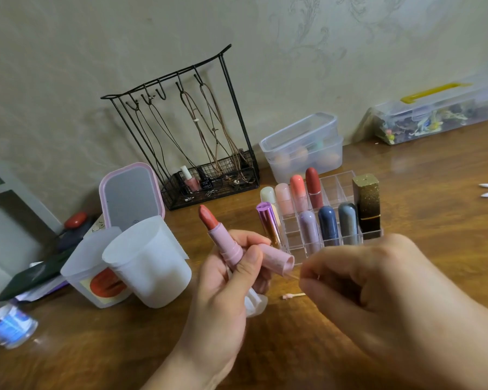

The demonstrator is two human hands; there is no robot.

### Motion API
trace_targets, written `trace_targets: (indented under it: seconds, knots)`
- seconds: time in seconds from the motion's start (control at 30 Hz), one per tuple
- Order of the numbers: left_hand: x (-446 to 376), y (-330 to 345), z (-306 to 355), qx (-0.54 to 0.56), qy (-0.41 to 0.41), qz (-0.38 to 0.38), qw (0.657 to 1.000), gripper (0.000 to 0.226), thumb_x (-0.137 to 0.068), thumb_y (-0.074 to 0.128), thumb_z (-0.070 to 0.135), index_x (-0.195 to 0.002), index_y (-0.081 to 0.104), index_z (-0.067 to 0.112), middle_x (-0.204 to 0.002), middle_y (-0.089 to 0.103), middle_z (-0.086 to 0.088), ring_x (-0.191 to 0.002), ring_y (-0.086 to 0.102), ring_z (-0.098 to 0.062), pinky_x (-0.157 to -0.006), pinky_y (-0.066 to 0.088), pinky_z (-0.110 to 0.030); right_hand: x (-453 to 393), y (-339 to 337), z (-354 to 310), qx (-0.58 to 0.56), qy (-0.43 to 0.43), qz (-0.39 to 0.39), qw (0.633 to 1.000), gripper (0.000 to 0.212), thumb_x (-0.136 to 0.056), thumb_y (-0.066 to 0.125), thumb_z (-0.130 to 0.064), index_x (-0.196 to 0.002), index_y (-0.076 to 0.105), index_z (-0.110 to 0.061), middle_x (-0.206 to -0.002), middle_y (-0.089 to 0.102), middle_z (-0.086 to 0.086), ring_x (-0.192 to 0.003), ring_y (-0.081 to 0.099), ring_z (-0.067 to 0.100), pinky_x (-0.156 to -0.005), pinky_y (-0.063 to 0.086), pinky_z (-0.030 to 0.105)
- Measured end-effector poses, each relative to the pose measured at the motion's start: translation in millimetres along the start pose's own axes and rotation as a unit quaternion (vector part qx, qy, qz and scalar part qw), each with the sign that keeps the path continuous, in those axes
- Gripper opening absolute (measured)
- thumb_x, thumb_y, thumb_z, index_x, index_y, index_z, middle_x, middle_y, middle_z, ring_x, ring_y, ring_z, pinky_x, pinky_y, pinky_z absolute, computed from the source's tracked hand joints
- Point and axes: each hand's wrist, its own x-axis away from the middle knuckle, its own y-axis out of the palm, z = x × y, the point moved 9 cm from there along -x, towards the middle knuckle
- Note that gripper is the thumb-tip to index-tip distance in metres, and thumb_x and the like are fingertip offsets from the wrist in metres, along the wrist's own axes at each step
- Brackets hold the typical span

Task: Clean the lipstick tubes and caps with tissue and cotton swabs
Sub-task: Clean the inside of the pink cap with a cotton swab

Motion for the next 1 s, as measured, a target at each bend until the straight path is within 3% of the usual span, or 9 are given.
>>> trace_targets:
  seconds: [0.1,0.2,0.33,0.4,0.5,0.7,0.87,1.0]
  knots:
    - [-0.5,4.1,-4.1,-0.012,0.005,-0.018,1.000,0.013,-0.083,0.058,0.028,-0.090,0.068,0.023,-0.085,0.066,-0.008,-0.082,0.055,-0.025,-0.072,0.047,-0.031,-1.1,-11.3,8.4,-0.015,0.009,0.037,0.999,0.007,-0.080,0.069,-0.027,-0.073,0.070,-0.028,-0.046,0.047,-0.016,-0.040,0.044,0.000,-0.045,0.029,0.000]
    - [-2.8,1.8,-4.1,-0.016,0.005,-0.011,1.000,0.013,-0.083,0.057,0.029,-0.087,0.070,0.028,-0.085,0.067,-0.004,-0.083,0.058,-0.023,-0.074,0.049,-0.032,-2.8,-7.3,12.1,0.037,0.026,0.032,0.998,0.012,-0.080,0.076,-0.022,-0.072,0.069,-0.029,-0.046,0.043,-0.022,-0.043,0.047,-0.003,-0.047,0.028,-0.004]
    - [-8.6,-7.8,4.6,0.030,0.022,0.010,0.999,0.015,-0.086,0.055,0.023,-0.087,0.069,0.019,-0.081,0.065,-0.009,-0.072,0.055,-0.012,-0.060,0.044,-0.020,-1.8,2.2,8.5,-0.028,0.033,-0.014,0.999,0.018,-0.081,0.076,-0.021,-0.068,0.067,-0.029,-0.046,0.049,-0.018,-0.041,0.048,0.000,-0.044,0.031,-0.001]
    - [-11.9,-13.4,6.3,0.080,0.014,0.023,0.996,0.014,-0.087,0.054,0.017,-0.092,0.064,0.009,-0.079,0.064,-0.012,-0.070,0.052,-0.012,-0.056,0.042,-0.019,-2.1,-2.6,8.2,-0.062,0.027,-0.003,0.998,0.017,-0.083,0.075,-0.024,-0.068,0.067,-0.027,-0.047,0.053,-0.015,-0.038,0.043,0.000,-0.042,0.031,0.003]
    - [-13.9,-16.3,6.7,0.125,-0.016,0.029,0.992,0.014,-0.090,0.055,0.012,-0.099,0.056,0.001,-0.075,0.063,-0.008,-0.065,0.048,-0.011,-0.053,0.040,-0.018,-2.7,-13.3,6.2,-0.027,0.013,0.033,0.999,0.014,-0.079,0.070,-0.028,-0.066,0.065,-0.026,-0.049,0.052,-0.011,-0.038,0.037,-0.002,-0.041,0.031,0.004]
    - [-15.1,-20.4,-3.6,0.175,-0.080,0.045,0.980,0.020,-0.090,0.051,0.021,-0.085,0.066,0.009,-0.073,0.049,-0.005,-0.058,0.040,-0.010,-0.056,0.036,-0.021,-0.3,-23.2,-2.6,-0.030,-0.010,0.070,0.997,0.012,-0.076,0.071,-0.024,-0.067,0.064,-0.028,-0.051,0.053,-0.008,-0.036,0.041,0.002,-0.041,0.032,0.004]
    - [-8.5,-10.0,-9.1,0.130,-0.107,0.037,0.985,0.022,-0.086,0.055,0.025,-0.076,0.071,0.014,-0.072,0.055,-0.004,-0.060,0.040,-0.010,-0.062,0.031,-0.027,-1.0,-18.1,-1.8,-0.006,-0.017,0.063,0.998,0.009,-0.078,0.070,-0.025,-0.070,0.067,-0.028,-0.048,0.051,-0.012,-0.041,0.049,0.003,-0.044,0.032,0.002]
    - [-5.4,-11.0,-17.5,0.110,-0.130,0.054,0.984,0.033,-0.086,0.058,0.027,-0.100,0.067,-0.001,-0.078,0.061,-0.002,-0.060,0.049,-0.006,-0.055,0.041,-0.019,-2.0,-12.7,5.8,0.017,-0.001,0.045,0.999,0.008,-0.077,0.068,-0.029,-0.070,0.068,-0.028,-0.046,0.051,-0.015,-0.045,0.050,0.001,-0.045,0.031,-0.001]
